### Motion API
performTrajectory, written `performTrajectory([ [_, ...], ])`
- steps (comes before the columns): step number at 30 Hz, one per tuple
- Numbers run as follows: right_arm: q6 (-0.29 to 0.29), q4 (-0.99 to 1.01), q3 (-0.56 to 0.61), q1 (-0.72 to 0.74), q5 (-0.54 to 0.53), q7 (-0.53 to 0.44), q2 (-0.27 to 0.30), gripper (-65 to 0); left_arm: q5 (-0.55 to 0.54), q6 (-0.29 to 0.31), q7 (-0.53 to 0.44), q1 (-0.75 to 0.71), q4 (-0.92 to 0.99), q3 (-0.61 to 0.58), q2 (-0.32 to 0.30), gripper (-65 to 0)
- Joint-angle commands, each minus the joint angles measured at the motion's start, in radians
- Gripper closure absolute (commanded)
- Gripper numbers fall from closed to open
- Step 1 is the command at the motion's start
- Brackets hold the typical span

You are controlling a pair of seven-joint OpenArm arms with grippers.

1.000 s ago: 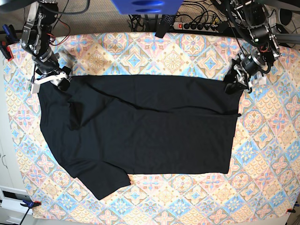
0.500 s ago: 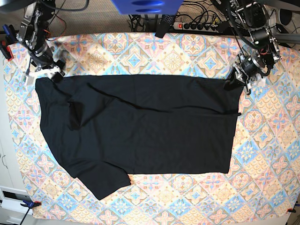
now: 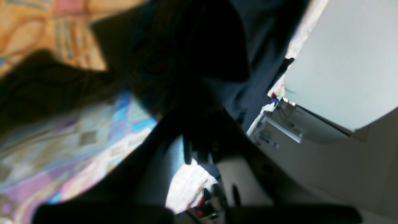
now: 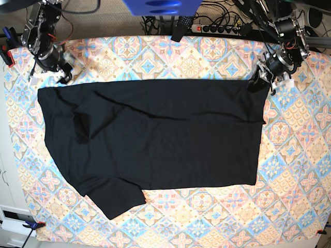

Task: Fold the T-shirt properly
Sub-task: 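Drag the shirt by its shoulder edge with both grippers, smoothing it flat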

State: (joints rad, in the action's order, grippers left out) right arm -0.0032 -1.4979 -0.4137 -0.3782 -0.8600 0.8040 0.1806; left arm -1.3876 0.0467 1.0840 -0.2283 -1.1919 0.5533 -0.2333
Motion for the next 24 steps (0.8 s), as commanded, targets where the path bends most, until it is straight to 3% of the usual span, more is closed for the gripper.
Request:
performTrajectory([
  [1,0.009,-0.002,-0.015,0.025,-0.034,-0.022,0.017,-37.2,-0.017,0.006,0.006,0.007,-0.024,0.003,-0.021,0.0],
  [12,0.009,0.115,-0.057,0.117,-0.061,-0.021,0.018,-37.2,-0.017,0.006,0.006,0.005,-0.024,0.003,-0.027,0.0],
  [19,0.009,0.333,-0.058,0.192,-0.060,-0.027,0.018,-37.1,-0.017,0.006,0.008,-0.007,-0.024,0.003,-0.028,0.0],
  [24,0.009,0.346,-0.058,0.195,-0.060,-0.022,0.018,-36.2,-0.019,0.006,0.008,-0.018,-0.024,0.020,-0.028,0.0],
])
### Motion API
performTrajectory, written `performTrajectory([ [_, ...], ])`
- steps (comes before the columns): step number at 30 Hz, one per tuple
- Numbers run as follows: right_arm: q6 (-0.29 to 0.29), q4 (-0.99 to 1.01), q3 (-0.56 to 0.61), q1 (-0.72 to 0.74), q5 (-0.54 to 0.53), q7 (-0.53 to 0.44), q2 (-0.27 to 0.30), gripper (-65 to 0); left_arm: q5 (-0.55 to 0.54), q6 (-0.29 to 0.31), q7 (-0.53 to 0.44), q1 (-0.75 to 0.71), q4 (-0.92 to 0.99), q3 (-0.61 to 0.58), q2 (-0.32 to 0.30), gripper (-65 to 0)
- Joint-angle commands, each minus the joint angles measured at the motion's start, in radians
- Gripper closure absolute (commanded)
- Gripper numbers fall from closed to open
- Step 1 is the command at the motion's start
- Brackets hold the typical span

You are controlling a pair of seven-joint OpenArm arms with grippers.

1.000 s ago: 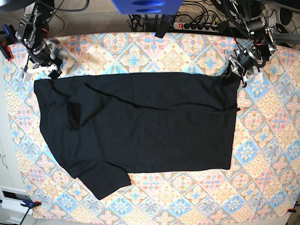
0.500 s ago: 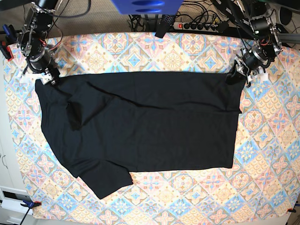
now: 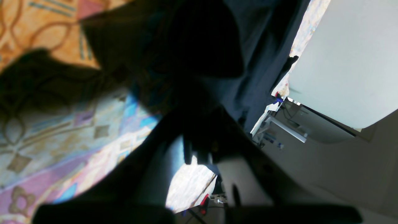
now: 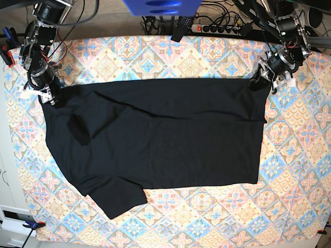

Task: Fold the T-shirt properly
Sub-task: 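Drag the shirt by its shoulder edge with both grippers, smoothing it flat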

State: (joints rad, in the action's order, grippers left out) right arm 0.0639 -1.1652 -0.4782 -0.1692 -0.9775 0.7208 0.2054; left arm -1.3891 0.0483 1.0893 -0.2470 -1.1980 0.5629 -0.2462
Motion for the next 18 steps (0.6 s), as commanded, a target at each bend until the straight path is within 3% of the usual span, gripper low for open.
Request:
performTrajectory([
  [1,-0.059,0.009,0.006,-0.016,0.058,0.061,-0.007,-34.2,-0.017,0.005,0.002,-0.002,-0.018,0.019,-0.015,0.0],
  [5,-0.059,-0.011,0.006,-0.025,0.058,0.061,-0.007,-14.8,-0.017,0.005,0.002,-0.004,-0.018,0.022,-0.015,0.0],
  [7,-0.059,-0.017,0.006,-0.051,0.058,0.062,-0.004,-8.6,-0.017,0.005,0.004,-0.015,-0.018,0.022,-0.029,0.0],
  [11,-0.059,-0.057,0.005,-0.129,0.058,0.061,-0.002,-3.9,-0.034,0.005,0.016,-0.045,-0.018,0.039,-0.045,0.0],
  [18,-0.059,-0.152,-0.076,-0.264,0.058,0.062,-0.002,-4.0,-0.072,0.005,0.042,-0.114,-0.018,0.059,-0.080,0.0],
])
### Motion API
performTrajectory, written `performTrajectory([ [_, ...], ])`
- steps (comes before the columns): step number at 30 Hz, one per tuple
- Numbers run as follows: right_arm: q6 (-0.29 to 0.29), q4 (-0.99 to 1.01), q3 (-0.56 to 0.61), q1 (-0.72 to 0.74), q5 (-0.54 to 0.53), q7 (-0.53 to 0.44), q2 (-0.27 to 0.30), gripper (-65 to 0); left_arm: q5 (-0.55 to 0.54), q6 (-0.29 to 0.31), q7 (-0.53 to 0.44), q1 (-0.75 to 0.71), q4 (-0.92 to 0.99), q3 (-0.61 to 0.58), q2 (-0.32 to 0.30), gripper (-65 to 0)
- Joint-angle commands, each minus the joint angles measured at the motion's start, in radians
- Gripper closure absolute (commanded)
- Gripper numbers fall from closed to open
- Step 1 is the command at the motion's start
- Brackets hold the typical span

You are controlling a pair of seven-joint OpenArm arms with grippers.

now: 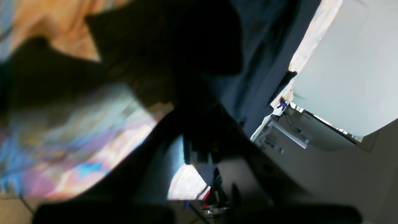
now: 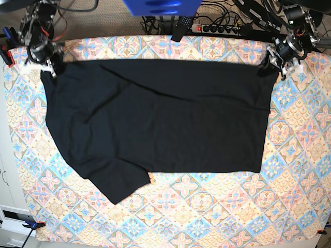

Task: Fold the T-shirt properly
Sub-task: 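Drag the shirt by its shoulder edge with both grippers, smoothing it flat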

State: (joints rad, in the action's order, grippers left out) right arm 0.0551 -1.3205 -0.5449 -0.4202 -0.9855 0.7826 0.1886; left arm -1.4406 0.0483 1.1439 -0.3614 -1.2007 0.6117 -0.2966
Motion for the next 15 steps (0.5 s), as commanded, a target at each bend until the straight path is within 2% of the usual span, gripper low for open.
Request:
performTrajectory([
  [1,-0.050,-0.015,-0.010,-0.030,0.066,0.008,0.015,-4.0,-0.021,0.005,-0.012,-0.012,-0.015,0.010,-0.033,0.0],
  [5,-0.050,-0.066,-0.013,-0.087,0.066,0.061,0.015,-4.1,-0.021,0.005,-0.012,-0.055,-0.015,0.012,-0.037,0.0],
  [10,-0.050,-0.093,-0.014,-0.111,0.066,0.077,0.013,-4.2,-0.021,0.006,0.002,-0.077,-0.015,0.012,-0.033,0.0],
  [15,-0.050,-0.107,-0.016,-0.138,0.066,0.094,0.010,-9.1,-0.030,0.006,0.057,-0.075,-0.015,0.014,-0.029,0.0],
])
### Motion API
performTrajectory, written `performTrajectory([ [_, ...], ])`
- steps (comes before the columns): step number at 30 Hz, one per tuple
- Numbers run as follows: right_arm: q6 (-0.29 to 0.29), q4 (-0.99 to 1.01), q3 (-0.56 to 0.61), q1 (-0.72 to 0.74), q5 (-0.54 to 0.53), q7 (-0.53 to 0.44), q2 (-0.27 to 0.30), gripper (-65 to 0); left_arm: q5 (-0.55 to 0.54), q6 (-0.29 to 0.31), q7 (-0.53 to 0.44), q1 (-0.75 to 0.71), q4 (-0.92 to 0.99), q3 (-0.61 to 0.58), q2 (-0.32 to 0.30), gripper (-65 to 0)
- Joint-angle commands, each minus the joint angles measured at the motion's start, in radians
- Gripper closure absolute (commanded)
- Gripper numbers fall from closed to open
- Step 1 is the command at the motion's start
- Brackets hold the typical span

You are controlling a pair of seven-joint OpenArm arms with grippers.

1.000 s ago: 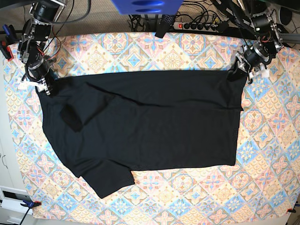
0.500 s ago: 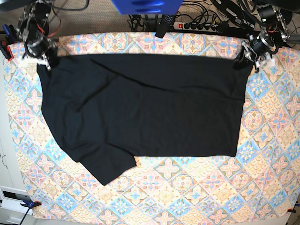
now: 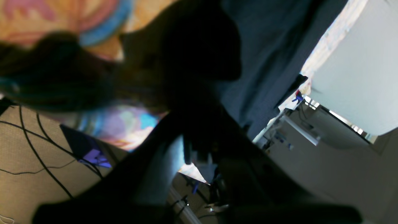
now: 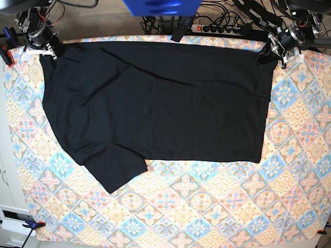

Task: Fold the T-shirt properly
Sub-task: 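Drag the shirt by its shoulder edge with both grippers, smoothing it flat, then release the shoulder edge and move the left gripper to the shirt's side hem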

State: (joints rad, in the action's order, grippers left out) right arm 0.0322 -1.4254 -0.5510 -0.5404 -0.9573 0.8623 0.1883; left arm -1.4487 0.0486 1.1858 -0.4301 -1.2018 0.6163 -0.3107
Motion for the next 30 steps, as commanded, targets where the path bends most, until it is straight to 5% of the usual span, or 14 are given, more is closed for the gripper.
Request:
performTrajectory([
  [1,-0.027,-0.007,-0.010,-0.019,0.037,0.015,0.010,-10.3,-0.027,0.006,0.016,-0.006,-0.014,0.009,-0.015,-0.6],
  [7,-0.027,-0.021,-0.054,-0.016,0.037,0.102,0.010,-27.3,-0.035,0.006,0.067,-0.006,-0.014,0.012,-0.021,-20.1],
  [12,-0.027,-0.081,-0.133,-0.020,0.037,0.168,0.010,-41.3,-0.035,0.006,0.075,-0.043,-0.023,0.072,-0.020,-21.4],
  [23,-0.027,-0.206,-0.215,-0.034,0.037,0.183,0.010,-42.7,-0.035,0.040,0.072,-0.103,-0.304,0.175,-0.021,-21.4],
  [30,-0.027,-0.297,-0.245,-0.030,0.037,0.183,0.010,-42.7,-0.017,0.040,0.069,0.000,-0.366,0.175,-0.058,-21.4],
])
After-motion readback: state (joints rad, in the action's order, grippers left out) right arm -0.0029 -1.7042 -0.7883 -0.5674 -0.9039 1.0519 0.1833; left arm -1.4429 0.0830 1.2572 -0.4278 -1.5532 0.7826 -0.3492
